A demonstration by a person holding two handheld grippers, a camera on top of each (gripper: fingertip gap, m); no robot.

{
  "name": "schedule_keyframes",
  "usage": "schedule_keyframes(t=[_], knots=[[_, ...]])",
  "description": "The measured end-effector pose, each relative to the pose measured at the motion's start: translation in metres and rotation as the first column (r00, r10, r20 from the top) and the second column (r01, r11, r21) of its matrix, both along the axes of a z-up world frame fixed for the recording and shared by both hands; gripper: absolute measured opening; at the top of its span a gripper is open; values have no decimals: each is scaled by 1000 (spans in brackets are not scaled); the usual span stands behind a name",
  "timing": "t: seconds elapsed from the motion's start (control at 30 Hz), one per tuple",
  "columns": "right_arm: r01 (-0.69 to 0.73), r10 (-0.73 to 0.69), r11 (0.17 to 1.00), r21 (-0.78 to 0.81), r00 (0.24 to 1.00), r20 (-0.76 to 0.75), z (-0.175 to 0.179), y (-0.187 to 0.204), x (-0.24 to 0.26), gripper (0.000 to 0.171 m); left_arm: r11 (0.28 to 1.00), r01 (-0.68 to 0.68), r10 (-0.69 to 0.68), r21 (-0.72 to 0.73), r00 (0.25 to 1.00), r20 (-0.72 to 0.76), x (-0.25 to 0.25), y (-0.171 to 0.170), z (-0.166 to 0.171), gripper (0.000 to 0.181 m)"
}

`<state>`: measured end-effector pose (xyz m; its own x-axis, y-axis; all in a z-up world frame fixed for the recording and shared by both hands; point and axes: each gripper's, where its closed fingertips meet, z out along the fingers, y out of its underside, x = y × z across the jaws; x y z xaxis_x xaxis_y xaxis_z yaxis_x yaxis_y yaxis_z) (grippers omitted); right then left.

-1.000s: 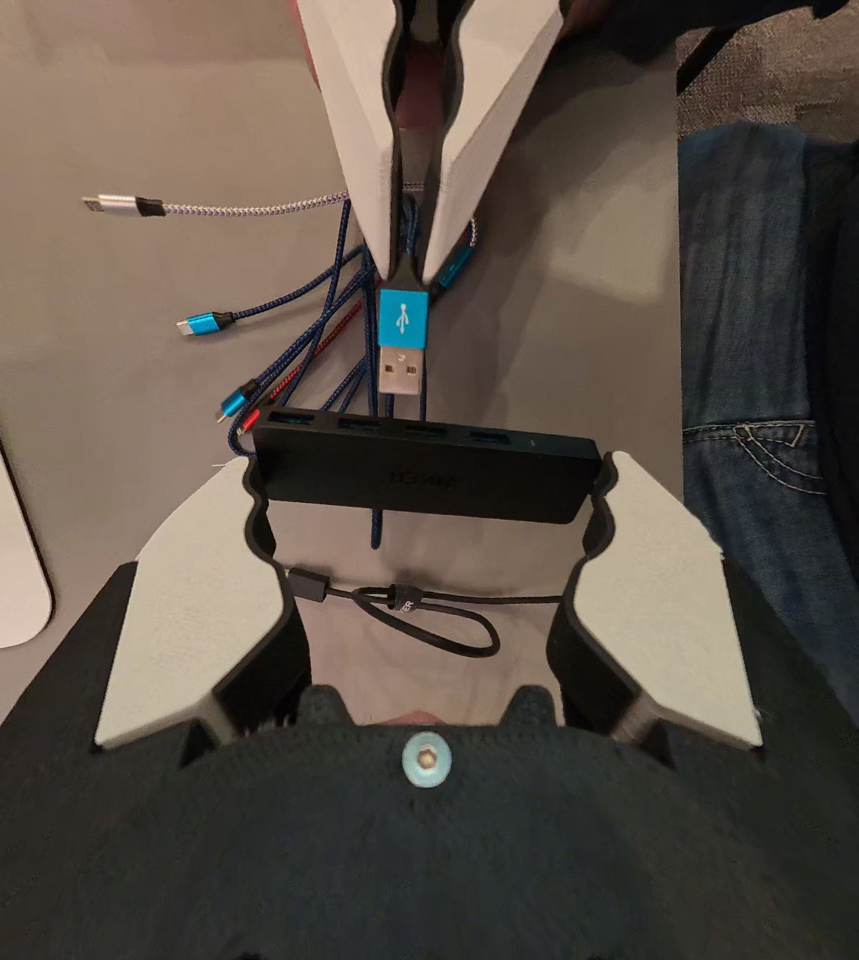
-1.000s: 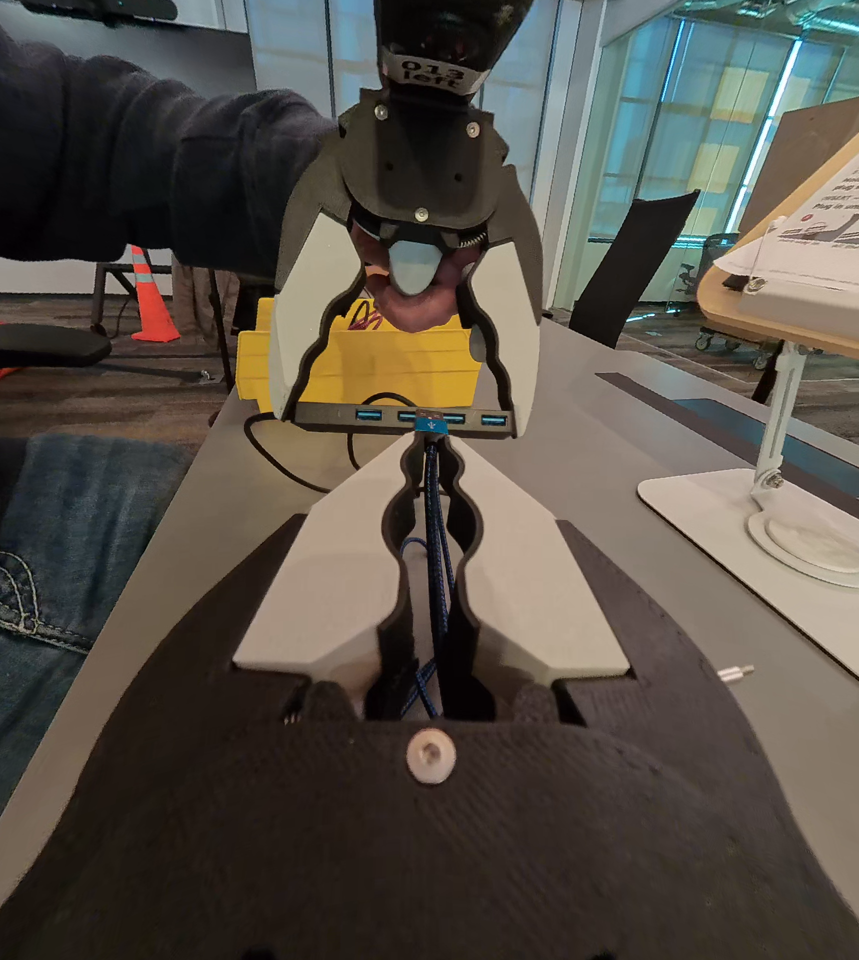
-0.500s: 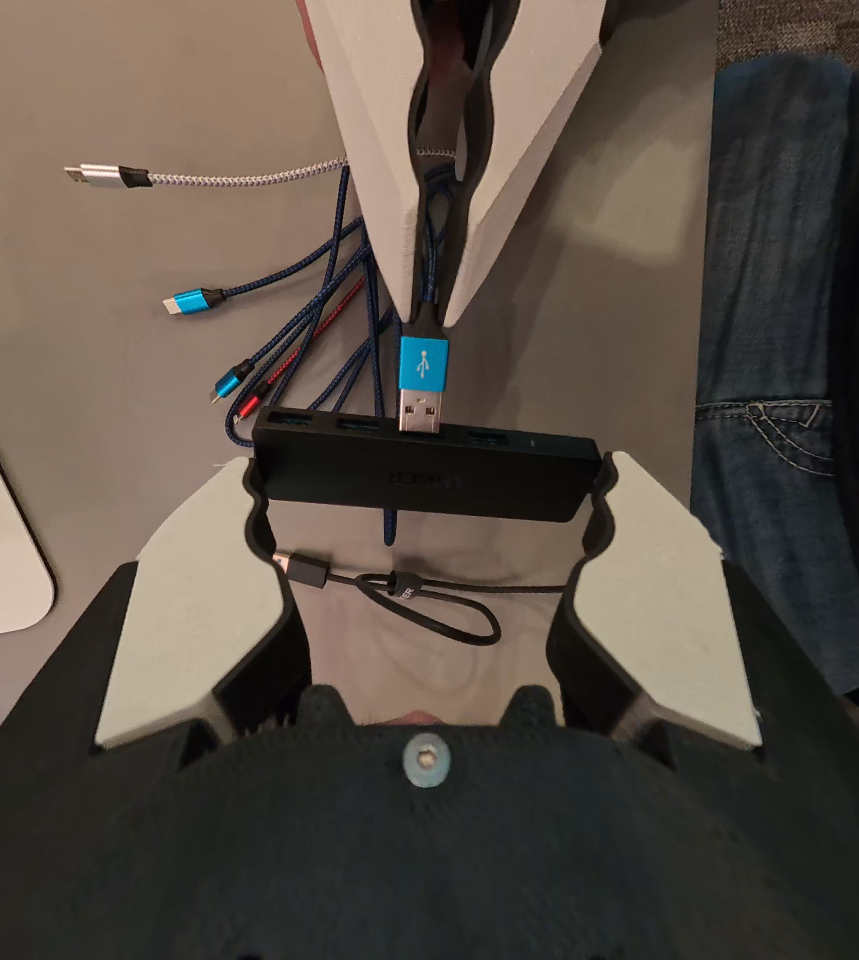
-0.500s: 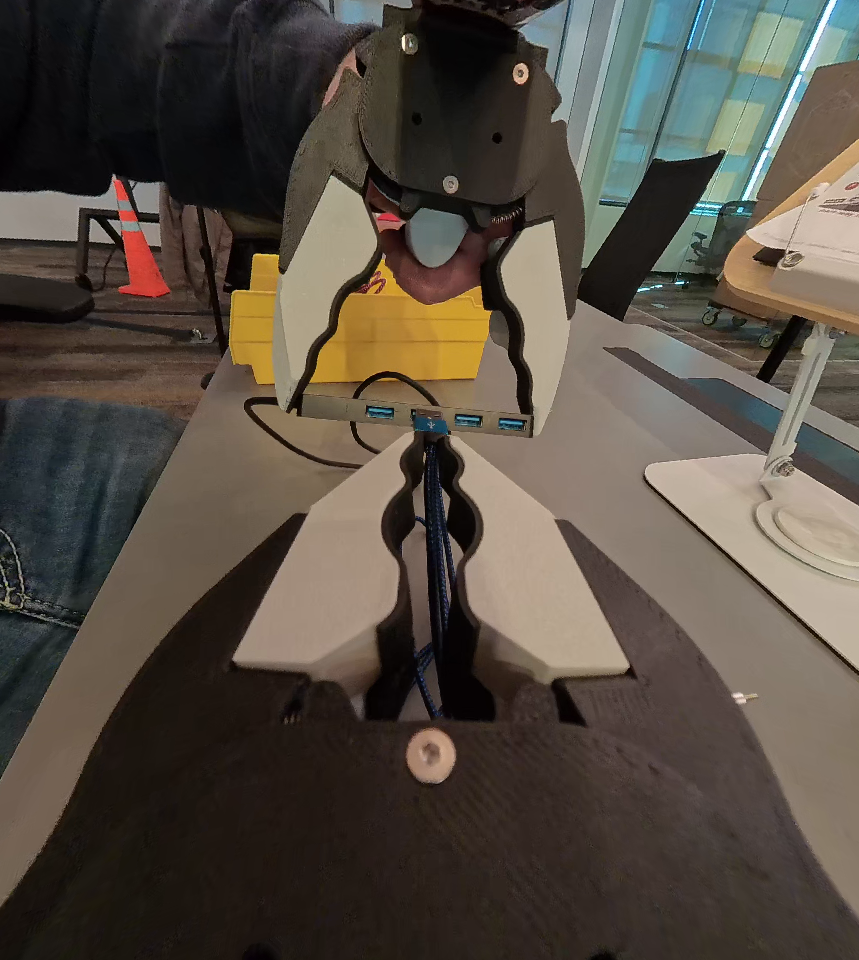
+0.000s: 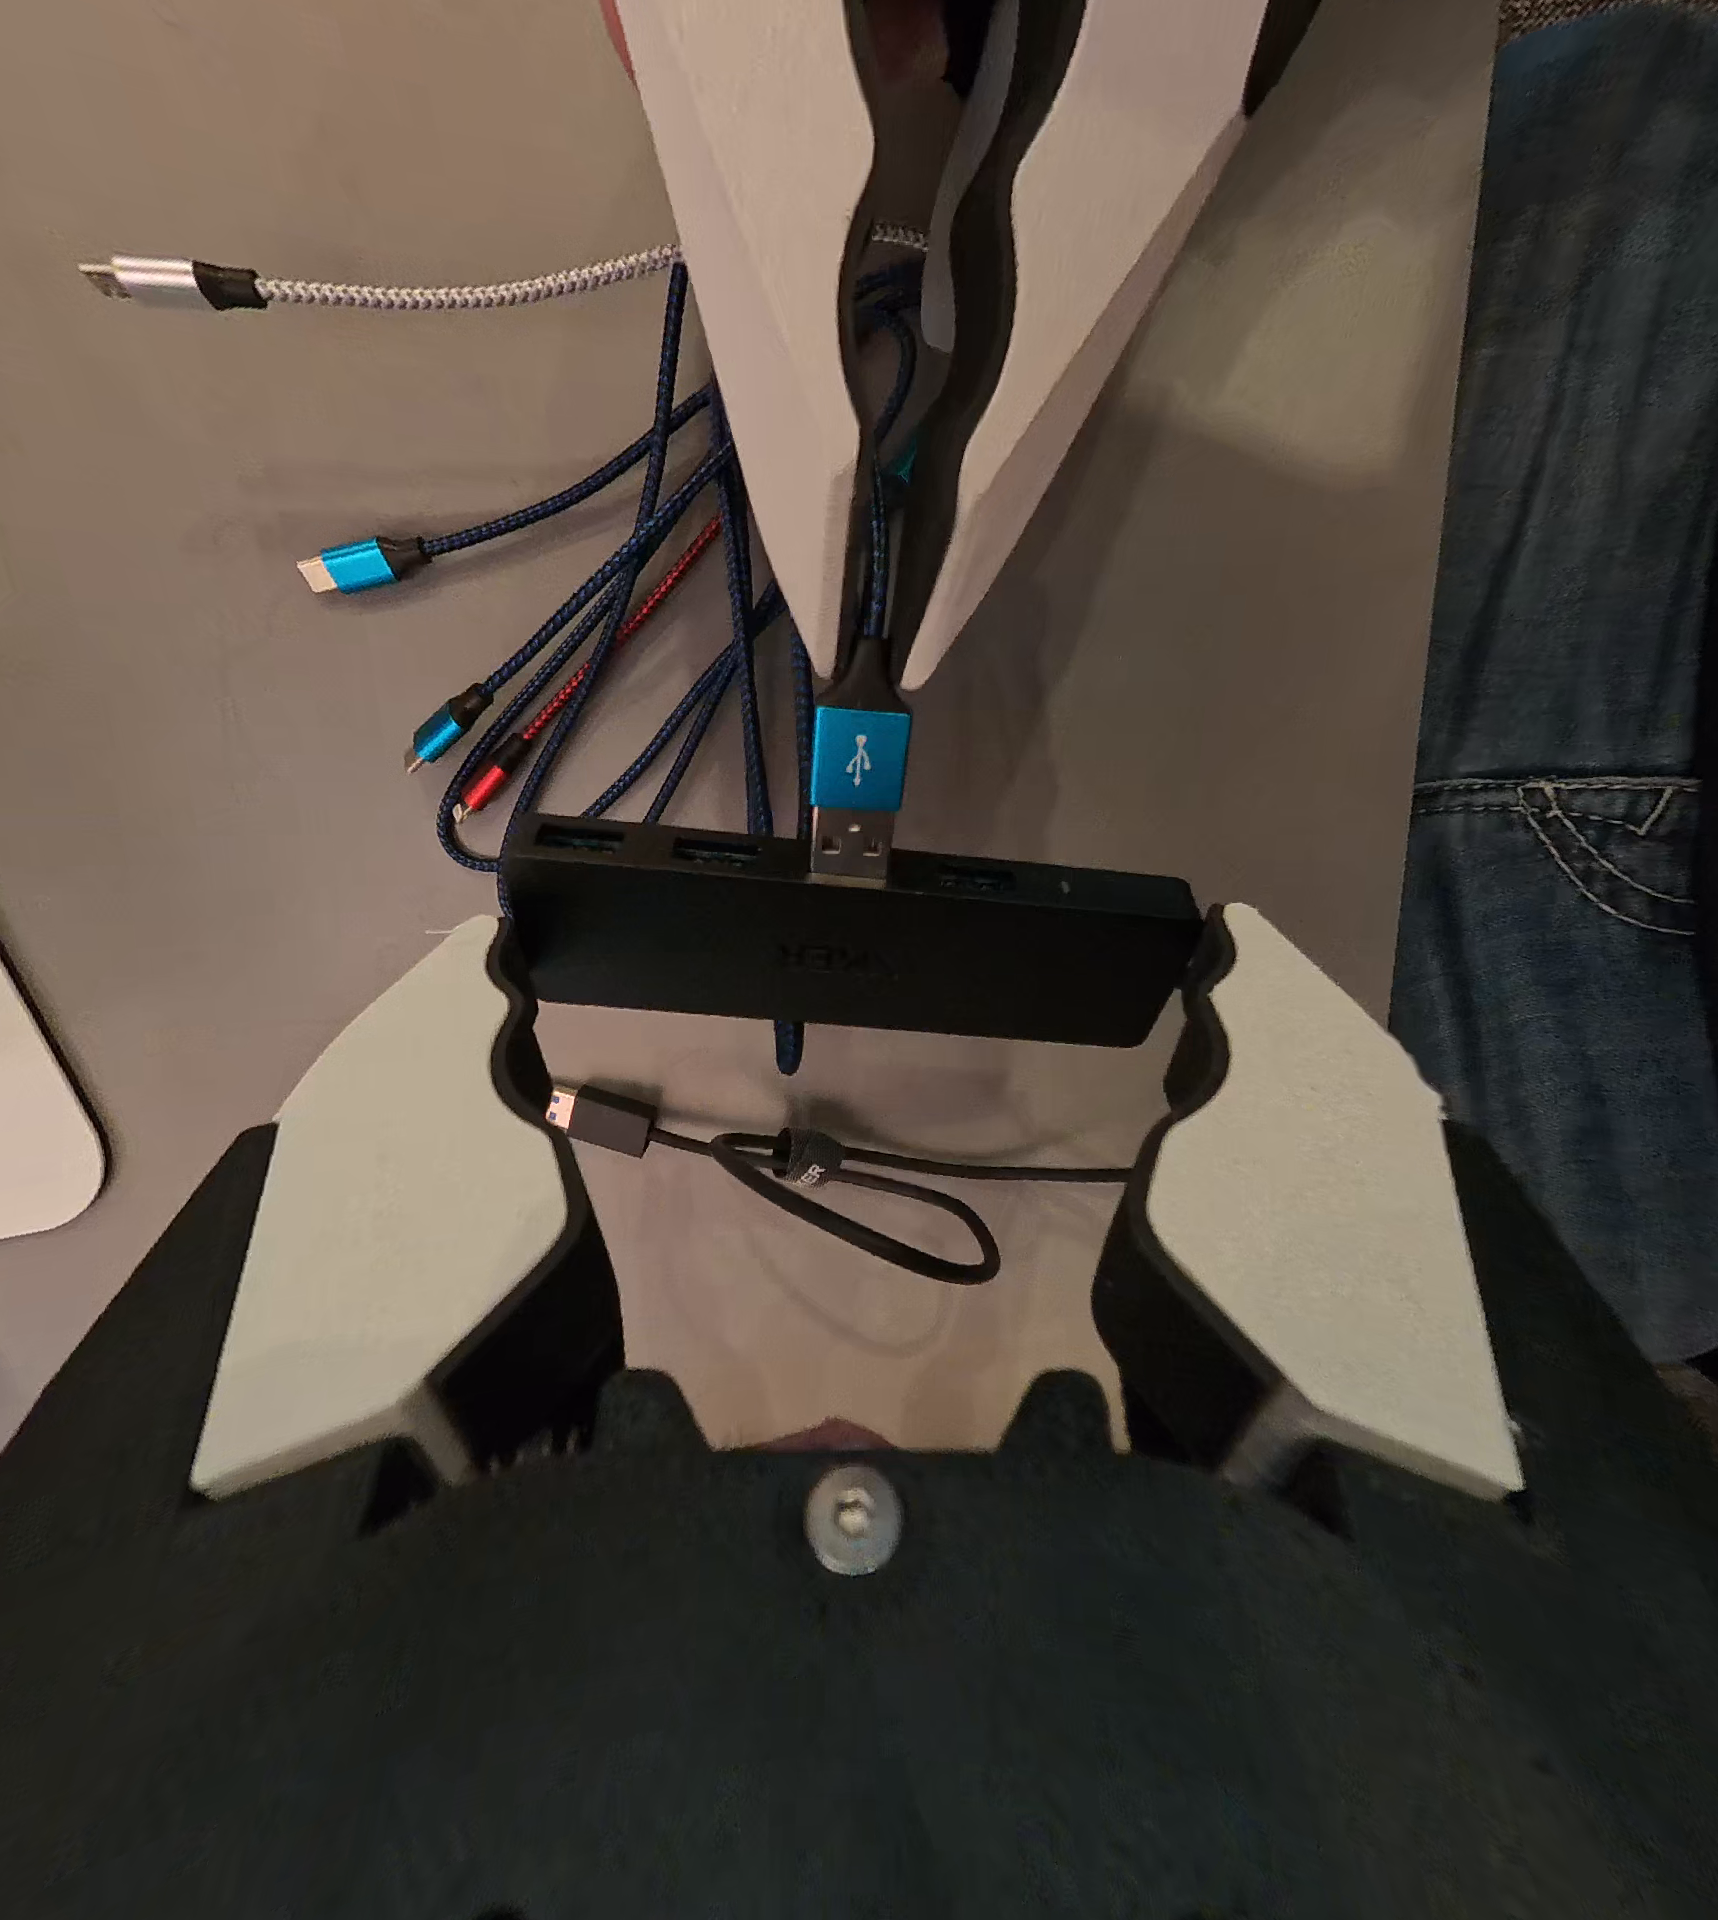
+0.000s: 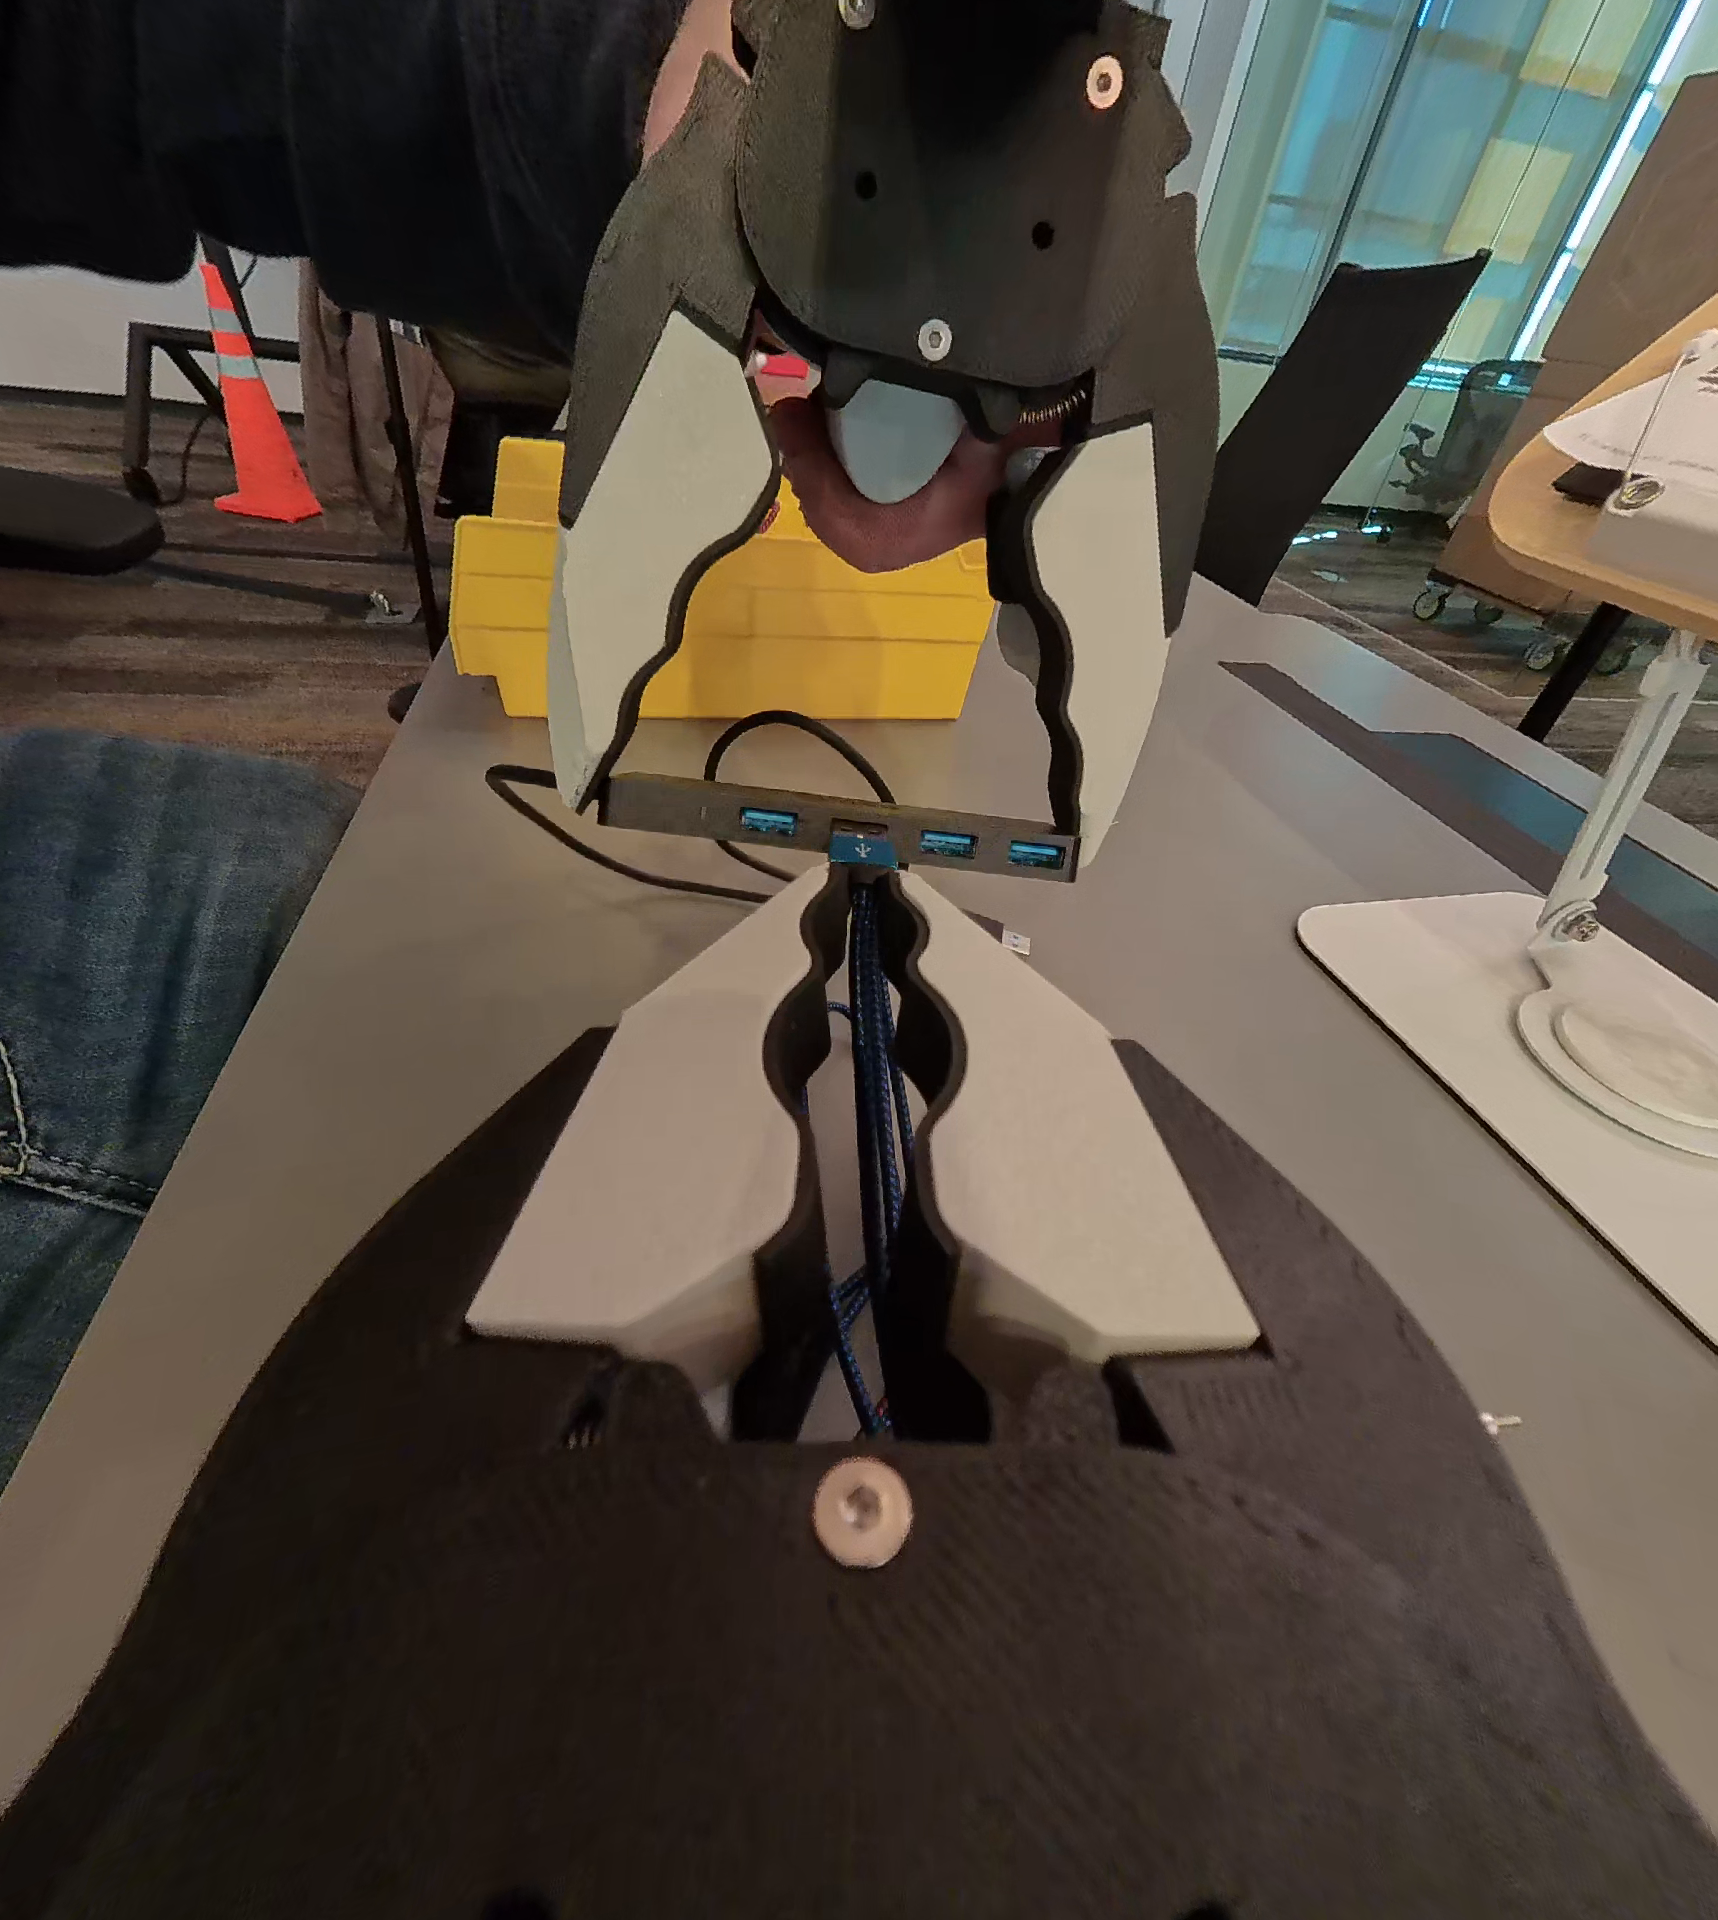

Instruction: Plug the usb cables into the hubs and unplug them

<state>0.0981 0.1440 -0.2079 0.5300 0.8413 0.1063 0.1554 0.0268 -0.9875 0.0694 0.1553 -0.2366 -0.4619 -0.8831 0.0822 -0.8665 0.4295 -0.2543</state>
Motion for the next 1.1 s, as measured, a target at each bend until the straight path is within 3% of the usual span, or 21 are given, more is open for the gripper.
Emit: schedule_keyframes(t=[0.7, 1.1], knots=[[22, -22, 999, 36, 1000, 17, 3, 1, -1, 4, 998, -26, 21, 63, 996, 86, 5, 1, 5, 115], [-2, 2, 997, 83, 1000, -2, 16, -5, -10, 4, 990, 38, -52, 133, 993, 102, 8, -9, 0, 113]])
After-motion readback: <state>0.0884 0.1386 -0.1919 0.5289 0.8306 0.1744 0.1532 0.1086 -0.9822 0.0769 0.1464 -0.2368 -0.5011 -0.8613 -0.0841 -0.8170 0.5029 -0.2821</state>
